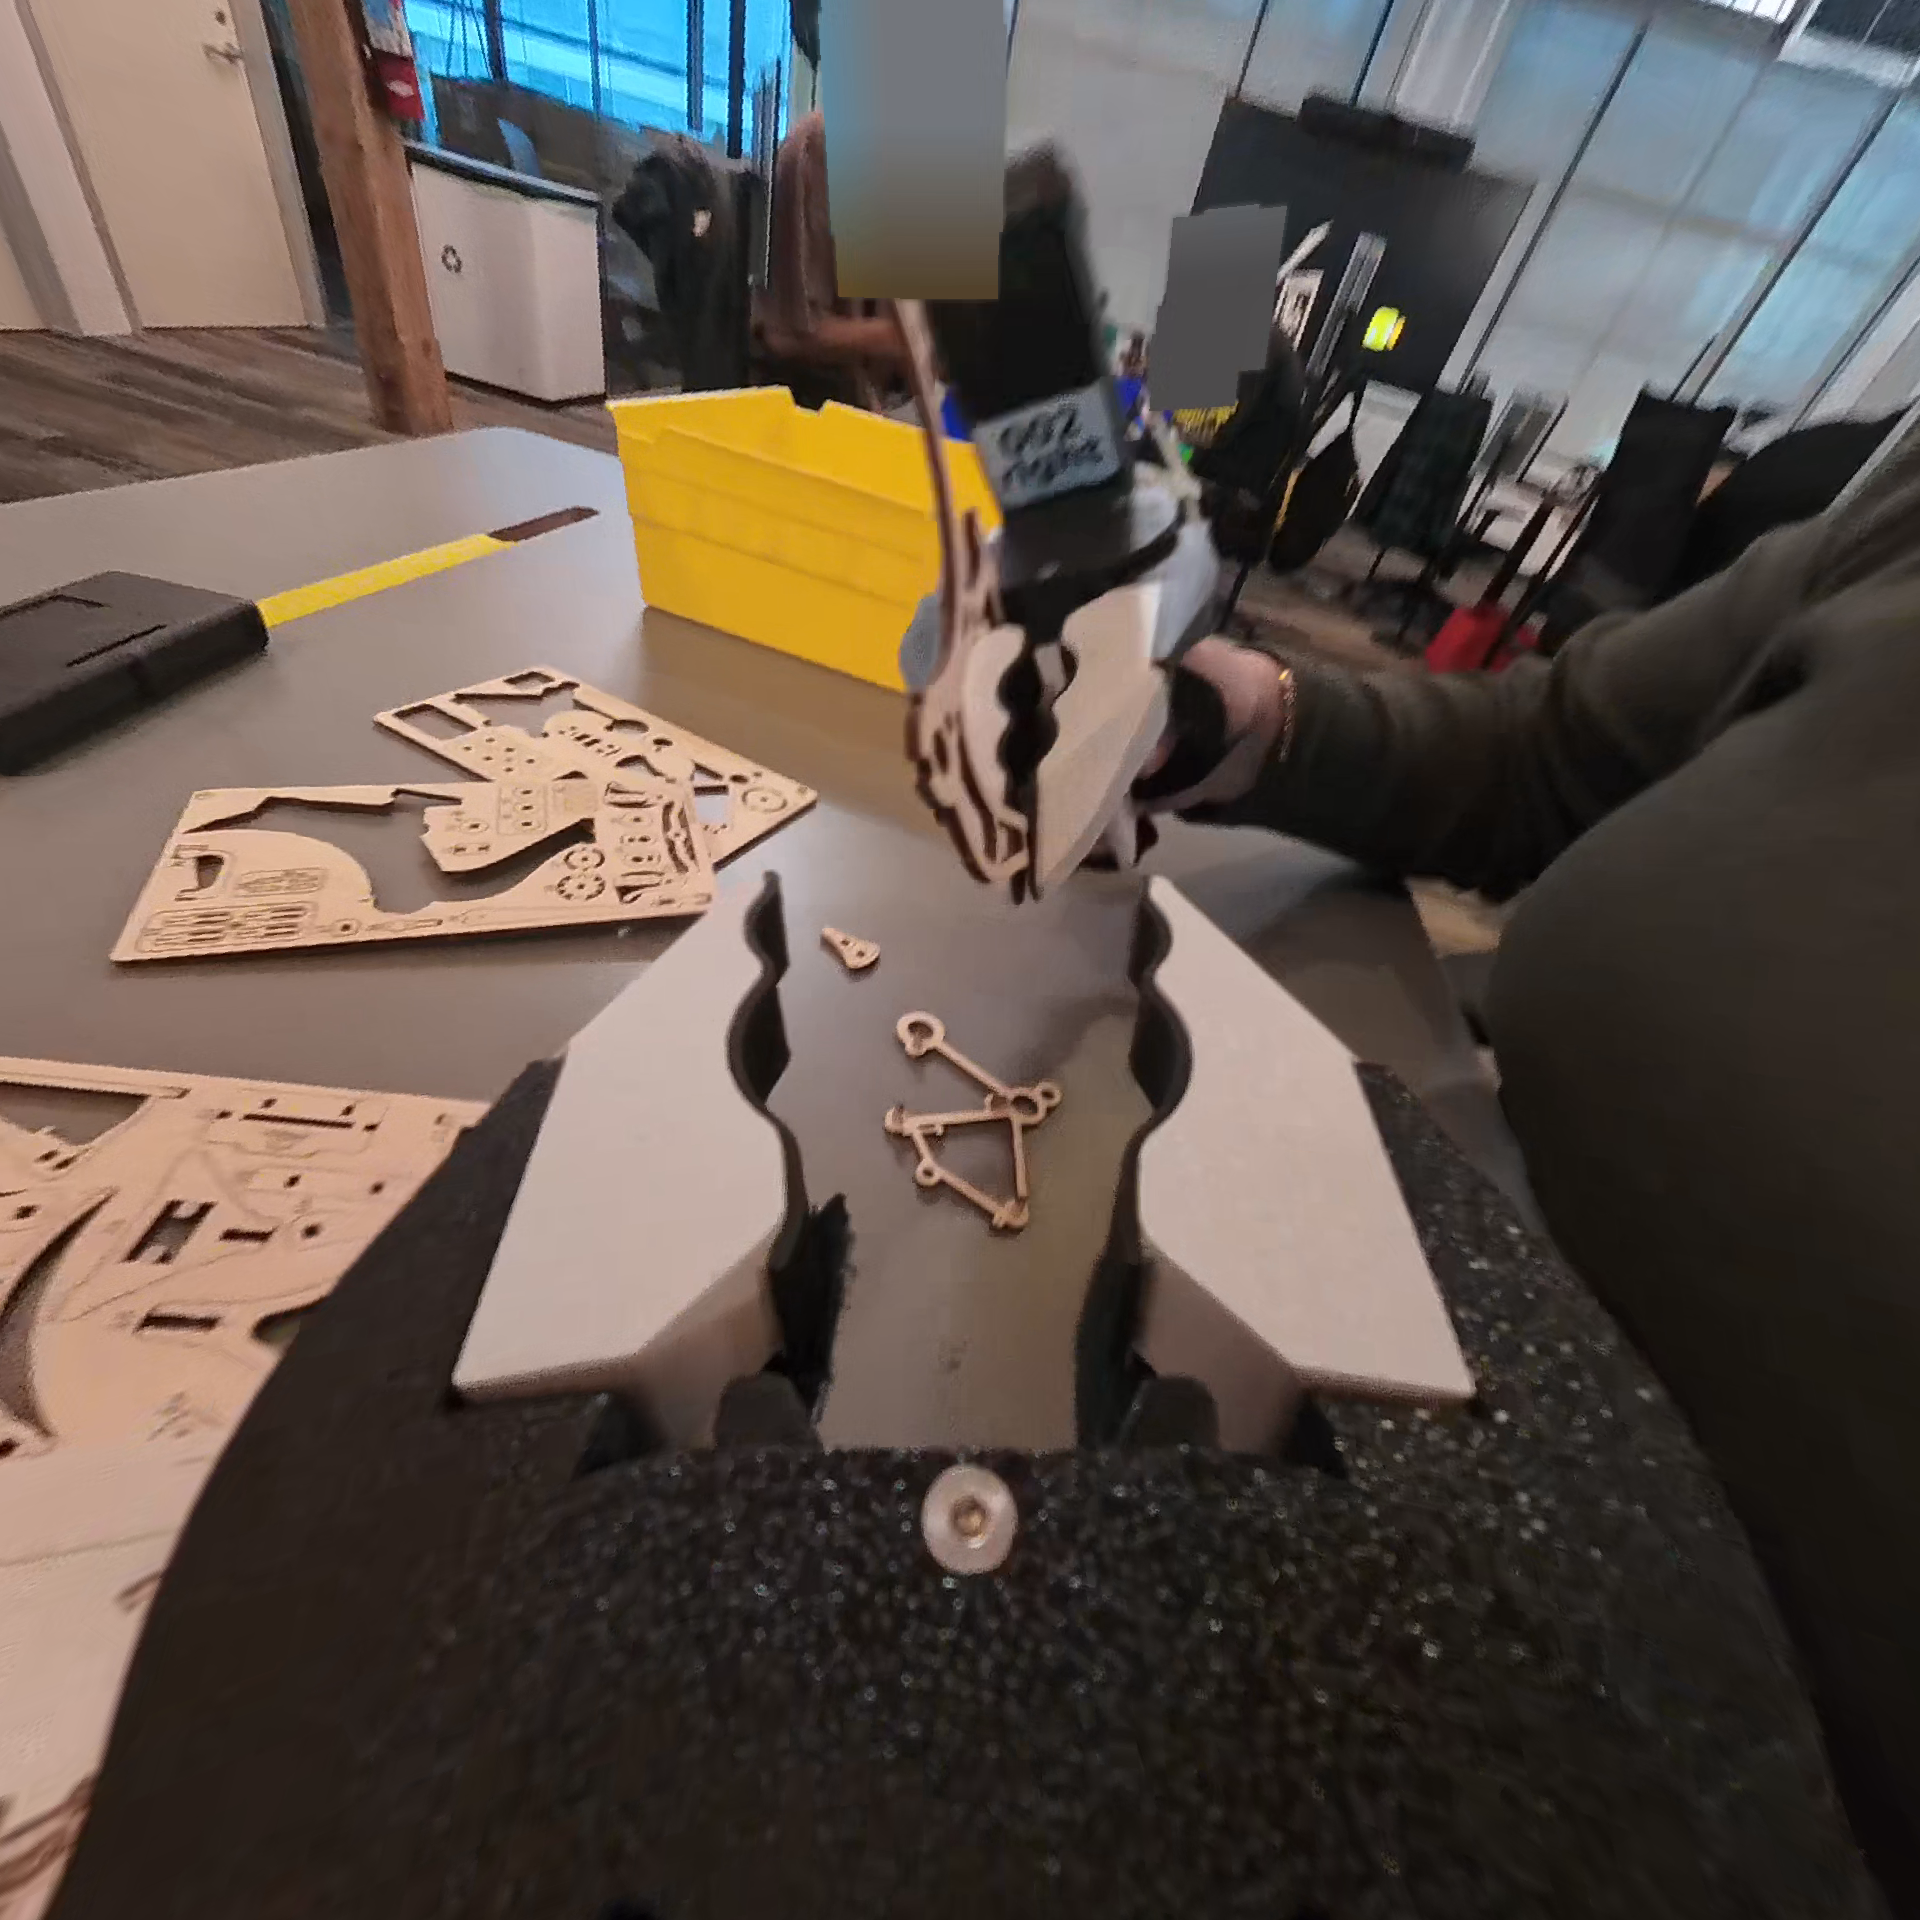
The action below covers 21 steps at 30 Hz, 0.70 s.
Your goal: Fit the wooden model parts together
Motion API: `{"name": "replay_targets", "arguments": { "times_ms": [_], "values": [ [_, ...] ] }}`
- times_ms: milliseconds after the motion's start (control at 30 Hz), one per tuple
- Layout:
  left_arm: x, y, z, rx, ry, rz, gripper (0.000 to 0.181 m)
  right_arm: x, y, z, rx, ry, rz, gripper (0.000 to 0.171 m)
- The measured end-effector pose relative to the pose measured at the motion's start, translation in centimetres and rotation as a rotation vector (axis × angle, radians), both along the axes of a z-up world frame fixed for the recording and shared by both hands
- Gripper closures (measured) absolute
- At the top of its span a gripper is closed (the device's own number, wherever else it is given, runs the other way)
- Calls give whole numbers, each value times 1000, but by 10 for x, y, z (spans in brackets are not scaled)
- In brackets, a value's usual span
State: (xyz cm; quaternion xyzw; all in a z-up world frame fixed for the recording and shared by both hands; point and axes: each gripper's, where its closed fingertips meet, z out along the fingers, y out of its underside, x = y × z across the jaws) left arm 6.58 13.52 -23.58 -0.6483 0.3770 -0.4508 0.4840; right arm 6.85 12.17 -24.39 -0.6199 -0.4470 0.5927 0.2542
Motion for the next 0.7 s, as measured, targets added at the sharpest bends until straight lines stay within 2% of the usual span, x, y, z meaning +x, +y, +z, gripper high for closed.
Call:
{"name": "replay_targets", "arguments": {
  "times_ms": [133,300,467,533,600,700],
  "values": [
    [1,4,7,-69,-84,13,139,-3,-4,-6,-146,28,40,171],
    [-15,10,12,-80,-91,63,132,1,4,-3,-177,70,5,171],
    [-68,13,26,5,-28,363,131,26,14,-5,-41,38,-90,170],
    [-84,0,25,12,-52,432,136,38,11,-12,6,-10,-85,171],
    [-94,-13,14,-50,-83,470,137,47,10,-21,33,-54,-90,171],
    [-116,-21,-8,-102,-3,625,135,56,13,-24,29,-61,-103,171]
  ]
}}
